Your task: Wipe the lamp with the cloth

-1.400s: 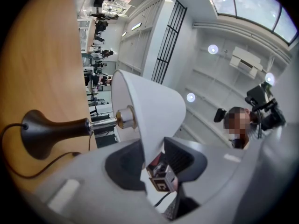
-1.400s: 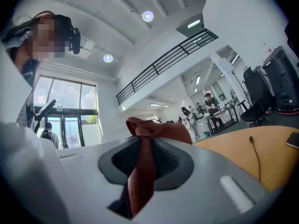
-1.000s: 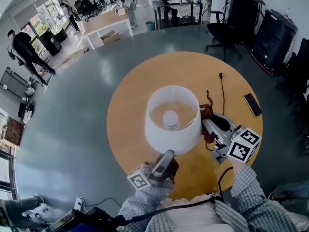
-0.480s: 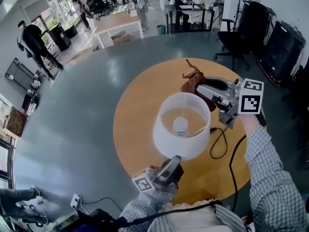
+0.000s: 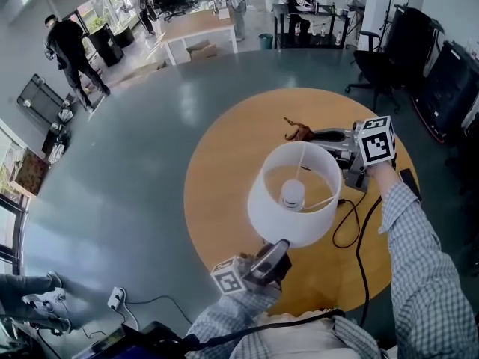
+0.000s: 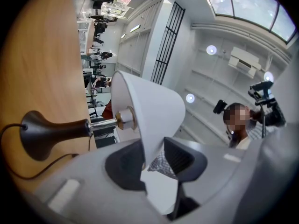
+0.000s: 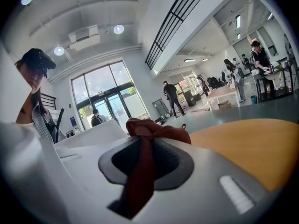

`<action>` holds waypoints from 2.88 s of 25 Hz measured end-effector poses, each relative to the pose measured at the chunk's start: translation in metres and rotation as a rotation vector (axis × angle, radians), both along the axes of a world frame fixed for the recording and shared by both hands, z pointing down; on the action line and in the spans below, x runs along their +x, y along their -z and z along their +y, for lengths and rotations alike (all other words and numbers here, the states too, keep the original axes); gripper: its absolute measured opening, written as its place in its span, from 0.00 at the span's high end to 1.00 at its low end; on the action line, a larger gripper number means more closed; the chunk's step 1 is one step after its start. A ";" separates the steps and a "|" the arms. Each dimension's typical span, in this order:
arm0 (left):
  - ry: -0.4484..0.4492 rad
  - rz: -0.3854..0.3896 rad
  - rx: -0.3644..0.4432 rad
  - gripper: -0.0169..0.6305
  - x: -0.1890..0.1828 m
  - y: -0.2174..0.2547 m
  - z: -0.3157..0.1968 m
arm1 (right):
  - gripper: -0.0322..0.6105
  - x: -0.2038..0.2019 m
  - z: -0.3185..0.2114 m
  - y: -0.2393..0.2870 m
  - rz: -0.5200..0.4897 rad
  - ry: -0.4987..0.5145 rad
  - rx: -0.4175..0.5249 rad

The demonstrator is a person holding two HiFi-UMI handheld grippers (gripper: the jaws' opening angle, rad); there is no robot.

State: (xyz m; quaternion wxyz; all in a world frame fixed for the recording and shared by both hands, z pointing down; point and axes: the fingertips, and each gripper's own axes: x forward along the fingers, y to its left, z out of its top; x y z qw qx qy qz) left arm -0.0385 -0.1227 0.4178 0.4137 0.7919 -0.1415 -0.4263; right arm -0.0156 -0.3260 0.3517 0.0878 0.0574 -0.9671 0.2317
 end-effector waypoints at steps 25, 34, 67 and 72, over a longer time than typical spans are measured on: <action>0.029 -0.009 -0.012 0.78 0.004 -0.003 -0.003 | 0.84 -0.129 0.084 0.031 0.602 0.893 0.587; 0.023 -0.013 -0.016 0.78 0.001 -0.006 -0.007 | 0.84 -0.129 0.164 0.032 0.673 1.115 1.047; -0.014 0.011 -0.052 0.77 -0.004 -0.009 -0.003 | 0.84 0.073 0.225 -0.001 0.726 0.458 1.074; -0.040 0.039 -0.073 0.76 -0.003 -0.010 0.000 | 0.84 0.085 0.214 -0.024 0.708 0.375 0.980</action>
